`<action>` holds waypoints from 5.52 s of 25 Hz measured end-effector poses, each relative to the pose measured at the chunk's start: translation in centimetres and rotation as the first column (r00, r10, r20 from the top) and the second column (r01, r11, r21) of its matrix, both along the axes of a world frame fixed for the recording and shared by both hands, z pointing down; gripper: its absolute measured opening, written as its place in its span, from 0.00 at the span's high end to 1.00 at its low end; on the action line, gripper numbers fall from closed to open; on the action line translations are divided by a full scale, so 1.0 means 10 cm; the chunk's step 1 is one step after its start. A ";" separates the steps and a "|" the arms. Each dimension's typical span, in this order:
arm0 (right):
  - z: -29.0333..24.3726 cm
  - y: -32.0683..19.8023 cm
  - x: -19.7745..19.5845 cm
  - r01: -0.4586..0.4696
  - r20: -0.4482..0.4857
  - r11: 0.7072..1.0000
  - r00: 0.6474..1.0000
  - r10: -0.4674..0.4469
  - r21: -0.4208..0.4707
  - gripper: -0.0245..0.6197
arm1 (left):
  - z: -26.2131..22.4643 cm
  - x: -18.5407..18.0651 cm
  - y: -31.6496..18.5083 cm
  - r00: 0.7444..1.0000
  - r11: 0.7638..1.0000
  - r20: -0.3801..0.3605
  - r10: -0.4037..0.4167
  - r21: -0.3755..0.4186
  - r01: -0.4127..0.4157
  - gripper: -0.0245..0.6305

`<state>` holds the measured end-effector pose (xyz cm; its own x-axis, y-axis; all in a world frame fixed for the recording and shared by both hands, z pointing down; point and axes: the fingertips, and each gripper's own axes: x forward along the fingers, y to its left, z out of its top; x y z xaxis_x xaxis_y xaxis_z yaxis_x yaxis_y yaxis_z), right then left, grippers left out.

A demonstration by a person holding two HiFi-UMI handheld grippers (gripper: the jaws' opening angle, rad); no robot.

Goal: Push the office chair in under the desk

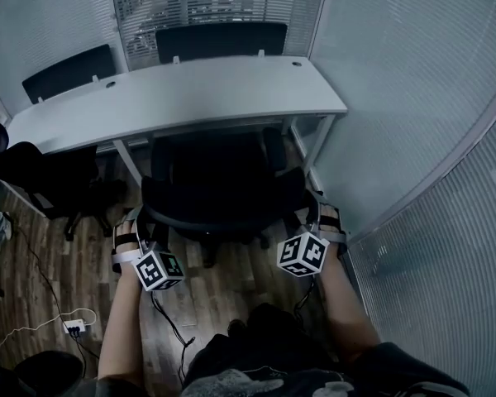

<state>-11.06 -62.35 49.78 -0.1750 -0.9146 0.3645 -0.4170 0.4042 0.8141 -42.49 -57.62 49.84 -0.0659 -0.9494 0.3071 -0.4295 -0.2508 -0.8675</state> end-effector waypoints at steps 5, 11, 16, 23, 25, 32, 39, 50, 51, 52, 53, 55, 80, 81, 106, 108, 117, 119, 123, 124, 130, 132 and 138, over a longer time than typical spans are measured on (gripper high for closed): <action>-0.03 -0.40 -0.03 0.005 0.002 1.000 1.000 -0.005 0.003 0.51 | -0.04 -0.02 -0.37 1.000 1.000 -0.002 -0.006 0.001 0.006 0.57; -0.01 -0.84 -0.13 0.021 0.010 1.000 1.000 -0.021 0.010 0.51 | 0.00 -0.11 -0.80 1.000 1.000 0.008 -0.014 -0.013 0.014 0.57; 0.02 -1.34 -0.18 0.049 0.019 0.998 0.999 -0.049 0.028 0.51 | 0.02 -0.14 -1.24 1.000 1.000 0.006 -0.030 -0.004 0.030 0.57; 0.03 -2.04 -0.28 0.057 0.004 0.998 0.998 -0.057 0.016 0.51 | 0.03 -0.24 -1.89 0.998 0.998 0.008 -0.068 0.000 0.068 0.57; 0.03 -2.22 -0.29 0.057 0.003 0.998 0.998 -0.057 0.014 0.51 | 0.03 -0.26 -2.05 0.997 0.997 0.009 -0.077 -0.007 0.078 0.57; 0.02 -2.69 -0.38 0.075 0.005 0.997 0.997 -0.075 0.018 0.51 | 0.02 -0.33 -2.49 0.996 0.996 0.014 -0.091 -0.015 0.091 0.57; 0.01 -3.04 -0.43 0.093 0.016 0.995 0.995 -0.094 0.043 0.51 | 0.03 -0.39 -2.84 0.994 0.994 0.022 -0.103 -0.021 0.104 0.57; 0.03 -3.46 -0.52 0.123 0.024 0.990 0.992 -0.125 0.063 0.51 | 0.06 -0.48 -3.25 0.990 0.991 0.034 -0.137 -0.006 0.137 0.57; 0.03 -3.49 -0.53 0.125 0.025 0.990 0.992 -0.127 0.064 0.51 | 0.06 -0.49 -3.28 0.989 0.990 0.037 -0.144 -0.006 0.144 0.57; 0.04 -3.52 -0.54 0.128 0.026 0.990 0.991 -0.130 0.065 0.51 | 0.05 -0.50 -3.31 0.988 0.989 0.039 -0.149 -0.006 0.150 0.57; 0.04 -3.54 -0.54 0.131 0.027 0.989 0.991 -0.133 0.066 0.51 | 0.05 -0.50 -3.33 0.987 0.988 0.039 -0.154 -0.006 0.154 0.57; 0.02 -3.56 -0.54 0.138 0.029 0.988 0.990 -0.141 0.073 0.51 | 0.04 -0.50 -3.34 0.987 0.988 0.036 -0.157 -0.005 0.157 0.57; 0.01 -3.73 -0.53 0.175 0.018 0.979 0.984 -0.178 0.108 0.51 | 0.06 -0.48 -3.49 0.975 0.975 0.035 -0.221 -0.001 0.221 0.57; 0.02 -3.73 -0.52 0.172 0.015 0.979 0.985 -0.174 0.107 0.51 | 0.07 -0.48 -3.49 0.974 0.975 0.045 -0.222 -0.007 0.223 0.57; -0.53 -2.53 -0.67 0.075 0.284 0.992 0.953 -0.101 0.102 0.51 | -0.39 -0.49 -2.31 0.939 0.968 -0.257 -0.230 0.043 0.249 0.56; -0.55 -2.34 -0.68 0.060 0.307 0.993 0.948 -0.089 0.104 0.51 | -0.40 -0.41 -2.11 0.916 0.975 -0.350 -0.197 0.027 0.220 0.57; -0.50 -1.44 -0.67 0.039 0.398 0.996 0.915 -0.067 0.078 0.51 | -0.64 -0.15 -1.24 0.847 0.982 -0.521 -0.108 0.078 0.173 0.79; -0.49 -1.22 -0.67 0.041 0.412 0.997 0.909 -0.066 0.068 0.51 | -0.67 -0.10 -1.03 0.834 0.982 -0.545 -0.093 0.087 0.167 0.82; -0.46 -0.74 -0.76 0.073 0.421 0.996 0.903 -0.087 0.049 0.51 | -0.72 -0.02 -0.61 0.810 0.982 -0.582 -0.066 0.108 0.157 0.89; -0.45 -0.62 -0.78 0.081 0.421 0.996 0.902 -0.092 0.045 0.51 | -0.71 0.00 -0.50 0.803 0.981 -0.593 -0.061 0.110 0.157 0.89; -0.41 -0.02 -0.80 0.083 0.432 0.996 0.898 -0.080 0.011 0.54 | -0.63 0.12 0.00 0.750 0.986 -0.660 -0.040 0.096 0.137 0.93; -0.42 0.15 -0.79 0.060 0.428 0.998 0.902 -0.062 0.017 0.63 | -0.59 0.14 0.15 0.738 0.988 -0.674 -0.036 0.085 0.126 0.93; -0.52 0.52 -0.74 0.013 0.451 0.999 0.892 -0.030 0.041 0.88 | -0.48 0.26 0.41 0.727 0.995 -0.687 -0.007 0.070 0.076 0.93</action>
